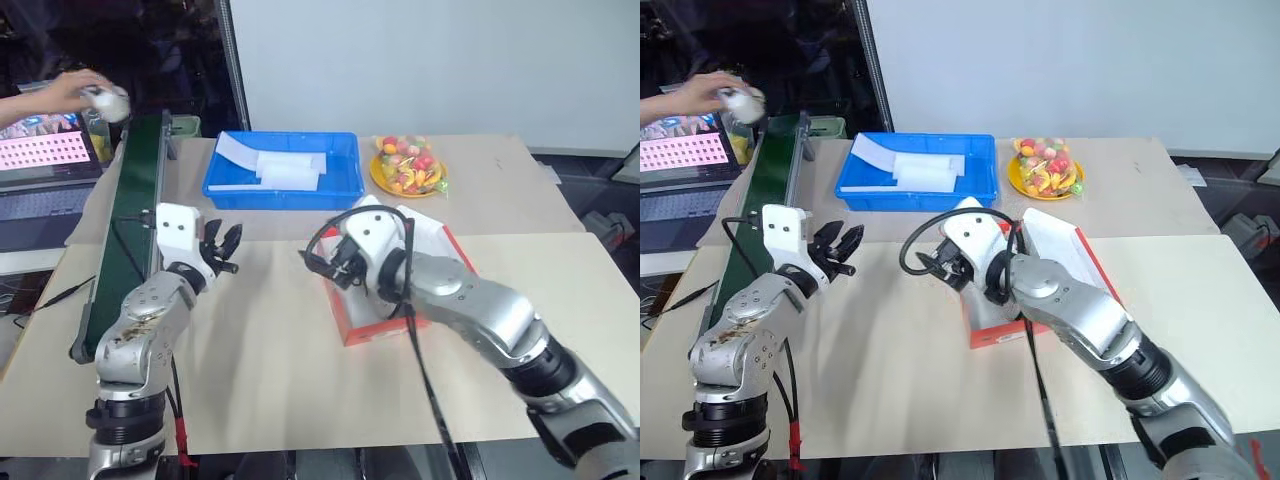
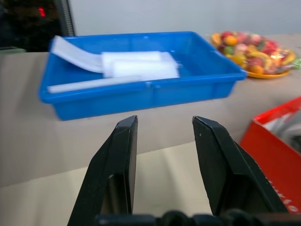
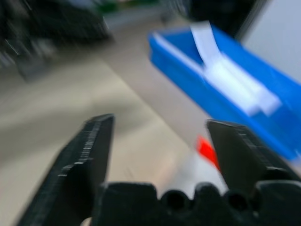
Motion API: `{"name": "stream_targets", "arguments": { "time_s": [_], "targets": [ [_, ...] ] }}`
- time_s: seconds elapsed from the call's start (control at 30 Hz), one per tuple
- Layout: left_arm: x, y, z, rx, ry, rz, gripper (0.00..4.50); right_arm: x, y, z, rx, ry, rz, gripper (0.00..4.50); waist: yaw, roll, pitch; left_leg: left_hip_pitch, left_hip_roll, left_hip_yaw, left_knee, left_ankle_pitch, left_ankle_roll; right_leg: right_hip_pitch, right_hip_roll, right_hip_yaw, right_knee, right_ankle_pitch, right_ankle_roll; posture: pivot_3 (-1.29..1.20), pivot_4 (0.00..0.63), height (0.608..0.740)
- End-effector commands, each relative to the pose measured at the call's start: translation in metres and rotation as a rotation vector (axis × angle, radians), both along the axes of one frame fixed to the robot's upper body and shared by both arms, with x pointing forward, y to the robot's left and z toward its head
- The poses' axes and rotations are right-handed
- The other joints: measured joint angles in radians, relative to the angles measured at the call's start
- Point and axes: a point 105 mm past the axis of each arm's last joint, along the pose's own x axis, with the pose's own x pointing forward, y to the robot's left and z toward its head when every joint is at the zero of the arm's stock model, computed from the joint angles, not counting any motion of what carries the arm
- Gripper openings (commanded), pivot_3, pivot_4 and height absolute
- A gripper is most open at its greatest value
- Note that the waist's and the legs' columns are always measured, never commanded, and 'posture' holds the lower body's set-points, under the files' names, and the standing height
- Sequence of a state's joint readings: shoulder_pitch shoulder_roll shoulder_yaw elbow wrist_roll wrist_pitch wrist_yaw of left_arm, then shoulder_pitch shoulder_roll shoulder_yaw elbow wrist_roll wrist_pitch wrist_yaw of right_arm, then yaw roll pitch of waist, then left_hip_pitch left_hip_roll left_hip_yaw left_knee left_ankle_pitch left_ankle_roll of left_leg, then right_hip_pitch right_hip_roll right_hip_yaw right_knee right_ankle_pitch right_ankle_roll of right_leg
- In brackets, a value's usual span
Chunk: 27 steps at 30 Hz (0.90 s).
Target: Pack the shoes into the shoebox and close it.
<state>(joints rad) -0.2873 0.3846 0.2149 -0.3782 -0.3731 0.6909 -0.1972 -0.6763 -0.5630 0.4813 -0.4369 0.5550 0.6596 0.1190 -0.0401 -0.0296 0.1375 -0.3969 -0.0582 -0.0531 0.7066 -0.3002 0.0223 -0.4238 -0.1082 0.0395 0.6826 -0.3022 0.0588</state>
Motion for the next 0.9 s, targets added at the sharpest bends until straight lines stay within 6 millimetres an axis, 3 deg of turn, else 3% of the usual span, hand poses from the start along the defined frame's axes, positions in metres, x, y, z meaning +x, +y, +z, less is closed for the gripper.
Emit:
{"name": "stream_targets", "arguments": {
  "time_s": [0.03,0.17,0.37,0.6,0.9],
  "targets": [
    [-0.006,0.025,0.011,0.042,-0.071,0.097,3.07,0.008,-0.008,0.011,0.095,-0.019,-0.038,4.50,0.002,0.000,0.000,0.000,0.000,0.000,0.000,0.000,0.000,0.000,0.000,0.000,0.000,0.000,0.000,0.00,0.150,0.724],
    [-0.015,0.048,-0.002,0.092,-0.055,0.191,4.45,0.018,-0.011,0.008,0.145,0.003,-0.072,4.50,0.001,0.000,0.000,0.000,-0.001,-0.001,0.000,0.000,0.000,0.000,0.000,0.000,0.000,0.000,0.000,0.00,0.150,0.724],
    [-0.025,0.072,-0.013,0.117,-0.052,0.309,4.45,0.027,-0.008,0.003,0.164,0.003,-0.072,4.50,-0.002,0.000,0.000,0.001,0.000,0.000,0.000,0.000,0.000,-0.001,0.000,0.000,0.001,0.000,0.000,0.00,0.150,0.724],
    [-0.032,0.105,-0.022,0.110,-0.025,0.489,4.45,0.026,-0.006,-0.019,0.052,-0.039,-0.049,4.50,0.000,0.000,0.000,0.001,-0.001,-0.001,0.000,0.000,0.000,-0.001,0.000,0.000,0.002,0.000,0.000,0.00,0.150,0.724],
    [-0.034,0.107,-0.039,0.052,0.028,0.523,4.45,0.022,-0.007,-0.034,0.019,-0.031,-0.059,4.50,-0.003,0.000,0.000,0.001,-0.001,0.000,0.000,0.000,-0.001,0.000,0.000,0.000,0.002,0.000,0.000,0.00,0.150,0.724]
  ]
}}
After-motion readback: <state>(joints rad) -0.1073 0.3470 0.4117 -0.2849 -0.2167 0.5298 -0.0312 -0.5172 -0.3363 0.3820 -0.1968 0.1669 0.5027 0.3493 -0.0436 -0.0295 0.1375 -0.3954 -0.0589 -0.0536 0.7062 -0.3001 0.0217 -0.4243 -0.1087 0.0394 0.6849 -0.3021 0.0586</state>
